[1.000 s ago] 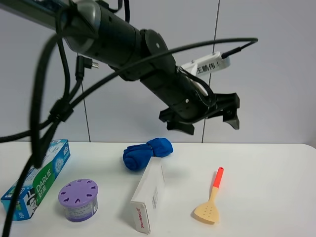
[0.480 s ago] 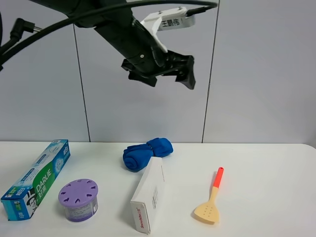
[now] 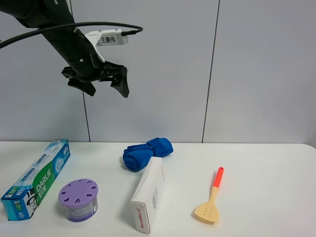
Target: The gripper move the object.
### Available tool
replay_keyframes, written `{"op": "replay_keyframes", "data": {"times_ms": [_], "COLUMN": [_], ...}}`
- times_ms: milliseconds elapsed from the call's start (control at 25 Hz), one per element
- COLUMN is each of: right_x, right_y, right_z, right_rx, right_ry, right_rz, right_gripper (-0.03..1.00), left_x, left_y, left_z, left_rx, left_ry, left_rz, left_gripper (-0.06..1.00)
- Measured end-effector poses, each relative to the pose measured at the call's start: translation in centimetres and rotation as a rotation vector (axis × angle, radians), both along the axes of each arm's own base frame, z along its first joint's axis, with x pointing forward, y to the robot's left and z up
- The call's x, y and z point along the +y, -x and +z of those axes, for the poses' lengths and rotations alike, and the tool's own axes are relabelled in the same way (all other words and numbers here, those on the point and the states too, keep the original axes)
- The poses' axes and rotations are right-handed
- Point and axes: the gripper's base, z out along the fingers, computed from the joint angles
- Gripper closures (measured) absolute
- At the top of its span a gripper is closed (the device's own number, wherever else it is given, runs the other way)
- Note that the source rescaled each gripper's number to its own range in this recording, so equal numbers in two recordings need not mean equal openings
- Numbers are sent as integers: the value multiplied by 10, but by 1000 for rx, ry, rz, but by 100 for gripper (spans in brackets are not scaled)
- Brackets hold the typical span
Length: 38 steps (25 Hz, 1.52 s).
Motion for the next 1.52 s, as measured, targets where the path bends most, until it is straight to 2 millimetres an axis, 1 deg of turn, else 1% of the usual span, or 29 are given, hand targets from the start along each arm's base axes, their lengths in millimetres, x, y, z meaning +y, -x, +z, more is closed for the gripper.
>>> {"op": "replay_keyframes", "data": {"times_ms": [200, 320, 480, 560, 680, 800, 960, 1120, 1280, 1400, 1520], "right_x": [0, 0, 0, 0, 0, 0, 0, 0, 0, 0, 0], "right_y": [0, 0, 0, 0, 0, 0, 0, 0, 0, 0, 0], "right_z": [0, 0, 0, 0, 0, 0, 0, 0, 0, 0, 0], "right_rx": [0, 0, 0, 0, 0, 0, 0, 0, 0, 0, 0], "right_ry": [0, 0, 0, 0, 0, 0, 0, 0, 0, 0, 0], "right_rz": [0, 0, 0, 0, 0, 0, 0, 0, 0, 0, 0], "right_gripper": [-3, -3, -3, -3, -3, -3, -3, -3, -3, -3, -3], "left_x": [42, 69, 101, 114, 129, 136, 137, 137, 138, 139, 139], "left_y": [-1, 7, 28, 43, 67, 97, 143, 189, 233, 263, 290], "left_z": [8, 14, 15, 18, 28, 39, 54, 62, 60, 50, 41], "left_rx": [18, 16, 18, 4, -58, -137, -224, -290, -349, -381, -401], "left_ry": [-5, -4, -4, -2, 2, -26, -55, -52, -61, -86, -61], "left_rz": [85, 144, 219, 251, 295, 295, 283, 283, 281, 274, 291], "left_gripper": [-5, -5, -5, -5, -5, -5, -5, -5, -5, -5, -5]}}
